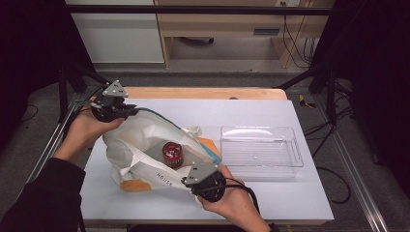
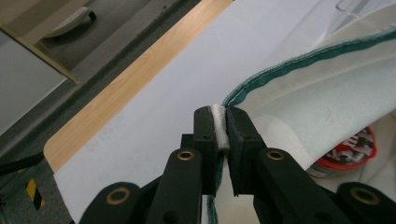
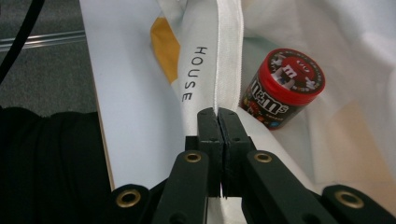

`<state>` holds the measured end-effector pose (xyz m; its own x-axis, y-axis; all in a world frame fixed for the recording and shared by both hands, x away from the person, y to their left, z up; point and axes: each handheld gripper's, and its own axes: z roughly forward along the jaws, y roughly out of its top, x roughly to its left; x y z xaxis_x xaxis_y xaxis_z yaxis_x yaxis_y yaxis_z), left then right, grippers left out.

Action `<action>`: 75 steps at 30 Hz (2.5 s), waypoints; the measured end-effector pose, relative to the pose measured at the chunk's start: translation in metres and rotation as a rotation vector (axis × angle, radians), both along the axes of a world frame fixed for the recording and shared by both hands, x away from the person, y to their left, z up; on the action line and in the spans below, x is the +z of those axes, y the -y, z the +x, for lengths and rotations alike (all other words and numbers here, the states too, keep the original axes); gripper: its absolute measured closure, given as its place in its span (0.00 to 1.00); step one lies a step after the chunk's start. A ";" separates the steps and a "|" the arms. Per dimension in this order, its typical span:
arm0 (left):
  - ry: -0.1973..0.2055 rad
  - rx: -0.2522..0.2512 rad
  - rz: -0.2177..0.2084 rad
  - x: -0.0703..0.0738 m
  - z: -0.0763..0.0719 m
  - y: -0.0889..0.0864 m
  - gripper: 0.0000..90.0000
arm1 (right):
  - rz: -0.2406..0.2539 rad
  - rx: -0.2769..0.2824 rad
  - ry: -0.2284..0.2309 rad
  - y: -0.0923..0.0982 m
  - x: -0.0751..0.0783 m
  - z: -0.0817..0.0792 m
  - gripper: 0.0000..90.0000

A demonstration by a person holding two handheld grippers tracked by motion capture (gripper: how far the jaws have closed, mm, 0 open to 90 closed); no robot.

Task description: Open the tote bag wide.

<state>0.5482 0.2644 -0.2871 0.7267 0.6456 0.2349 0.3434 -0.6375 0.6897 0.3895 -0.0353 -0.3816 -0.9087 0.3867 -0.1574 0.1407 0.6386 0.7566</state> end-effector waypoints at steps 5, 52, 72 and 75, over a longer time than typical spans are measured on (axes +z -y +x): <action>0.034 0.020 -0.016 -0.007 0.010 -0.002 0.92 | 0.006 0.017 -0.023 0.000 -0.008 -0.005 1.00; 0.031 0.097 -0.017 -0.054 0.063 0.002 0.92 | 0.035 0.078 -0.160 -0.015 -0.054 -0.007 1.00; 0.027 0.091 -0.035 -0.065 0.072 0.014 0.92 | 0.050 0.082 -0.211 -0.027 -0.064 -0.004 1.00; 0.024 0.095 -0.031 -0.069 0.072 0.016 0.92 | 0.042 0.085 -0.204 -0.027 -0.065 -0.005 1.00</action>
<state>0.6204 0.2480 -0.3560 0.6564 0.7183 0.2305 0.3841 -0.5812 0.7174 0.3845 -0.0087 -0.4470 -0.9495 0.3101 0.0478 0.2409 0.6231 0.7441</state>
